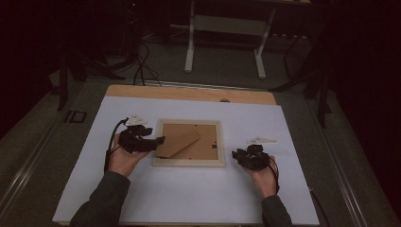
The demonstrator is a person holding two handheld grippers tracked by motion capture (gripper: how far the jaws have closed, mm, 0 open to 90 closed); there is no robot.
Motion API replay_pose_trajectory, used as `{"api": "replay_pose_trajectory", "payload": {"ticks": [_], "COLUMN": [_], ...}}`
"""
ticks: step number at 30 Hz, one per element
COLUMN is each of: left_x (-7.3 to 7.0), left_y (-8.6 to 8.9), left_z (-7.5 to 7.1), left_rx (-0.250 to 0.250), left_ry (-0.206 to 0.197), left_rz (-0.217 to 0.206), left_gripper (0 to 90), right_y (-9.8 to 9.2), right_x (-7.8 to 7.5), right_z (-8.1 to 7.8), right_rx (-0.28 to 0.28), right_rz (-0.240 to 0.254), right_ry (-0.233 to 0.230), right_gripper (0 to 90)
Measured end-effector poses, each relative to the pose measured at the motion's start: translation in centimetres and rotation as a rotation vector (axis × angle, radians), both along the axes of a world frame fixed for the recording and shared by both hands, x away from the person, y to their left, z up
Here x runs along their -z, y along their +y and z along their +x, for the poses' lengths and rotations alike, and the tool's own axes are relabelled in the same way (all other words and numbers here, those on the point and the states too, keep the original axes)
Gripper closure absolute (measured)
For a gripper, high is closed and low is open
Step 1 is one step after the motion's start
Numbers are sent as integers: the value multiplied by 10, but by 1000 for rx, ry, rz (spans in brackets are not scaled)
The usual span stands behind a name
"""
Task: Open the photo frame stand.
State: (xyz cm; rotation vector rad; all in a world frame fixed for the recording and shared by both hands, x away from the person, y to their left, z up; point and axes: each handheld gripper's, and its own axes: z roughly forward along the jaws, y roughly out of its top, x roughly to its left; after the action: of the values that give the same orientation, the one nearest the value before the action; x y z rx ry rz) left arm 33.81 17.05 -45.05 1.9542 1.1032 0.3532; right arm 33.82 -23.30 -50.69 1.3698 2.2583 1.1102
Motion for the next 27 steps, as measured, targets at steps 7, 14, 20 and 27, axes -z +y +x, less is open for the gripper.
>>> {"api": "replay_pose_trajectory", "payload": {"ticks": [7,14,20,27], "left_x": [5,9,14,15], "left_y": [-6,-9,-14,-20], "left_z": [9,19,23,28], "left_rx": [39,62,89,98], "left_ry": [28,57,80,103], "left_rz": [-4,-36,-46,-35], "left_gripper": [346,344,344,330], "right_y": [0,-1,-2,3], "right_x": [1,0,1,1], "right_z": [0,0,1,0], "right_rx": [-3,-1,-1,-12], "right_rz": [0,5,6,-1], "right_ry": [3,6,9,11], "right_gripper": [679,674,673,669]}}
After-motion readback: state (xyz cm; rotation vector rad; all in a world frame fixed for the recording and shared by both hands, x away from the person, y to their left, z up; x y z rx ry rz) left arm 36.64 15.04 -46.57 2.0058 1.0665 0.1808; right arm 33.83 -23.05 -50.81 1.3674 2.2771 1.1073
